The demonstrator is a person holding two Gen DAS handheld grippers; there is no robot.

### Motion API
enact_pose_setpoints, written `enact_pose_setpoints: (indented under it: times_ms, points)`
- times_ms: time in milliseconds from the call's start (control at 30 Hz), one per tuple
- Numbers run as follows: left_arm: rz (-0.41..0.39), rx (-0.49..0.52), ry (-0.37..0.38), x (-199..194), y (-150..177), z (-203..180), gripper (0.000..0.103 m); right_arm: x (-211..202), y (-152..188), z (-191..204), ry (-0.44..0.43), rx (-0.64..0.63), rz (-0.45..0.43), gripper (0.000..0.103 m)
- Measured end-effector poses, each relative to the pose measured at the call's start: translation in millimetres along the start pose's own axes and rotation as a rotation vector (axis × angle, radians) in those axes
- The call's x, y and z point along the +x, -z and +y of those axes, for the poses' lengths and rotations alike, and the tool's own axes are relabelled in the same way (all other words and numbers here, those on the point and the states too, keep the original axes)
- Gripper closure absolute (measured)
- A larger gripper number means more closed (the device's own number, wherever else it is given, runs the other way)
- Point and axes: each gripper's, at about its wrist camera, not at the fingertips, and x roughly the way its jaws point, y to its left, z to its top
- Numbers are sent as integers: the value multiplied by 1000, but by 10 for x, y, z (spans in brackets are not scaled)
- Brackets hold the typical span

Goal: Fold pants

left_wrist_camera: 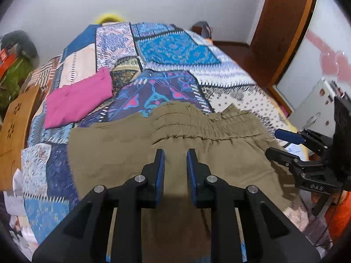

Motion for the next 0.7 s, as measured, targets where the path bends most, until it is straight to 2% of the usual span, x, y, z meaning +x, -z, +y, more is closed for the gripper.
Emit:
enact_pose_setpoints:
  times_ms: [100, 133, 167, 200, 233, 267, 333, 400, 500, 700]
  points:
    - [17, -6, -11, 176, -1, 41, 81, 171, 17, -8, -28, 6, 40, 49]
    - [15, -13, -14, 203, 15, 68, 80, 200, 27, 10, -31, -8, 43, 54]
    - [11, -19, -22, 233, 26, 101, 76, 216, 34, 29, -32, -25, 39, 62]
    - [5, -23, -32, 250, 35, 118, 67, 216, 33, 38, -15, -42, 33, 66]
    - [1, -29, -43, 259, 44, 147, 62, 207, 22, 31, -2, -56, 27, 75]
    - [-5, -37, -43, 264, 55, 180, 57, 201, 16, 19, 3, -65, 23, 79]
    - [2, -67, -12, 293, 65, 257, 56, 203, 14, -24, -1, -67, 21, 82]
    - [6, -82, -2, 306, 64, 287, 55, 217, 19, -47, 7, -75, 17, 83]
    - [-11, -41, -53, 299, 72, 227, 49, 230, 21, -16, 43, -107, 15, 83]
    - [-41, -8, -99, 80, 109, 199, 50, 90, -44, 4, 70, -112, 36, 79]
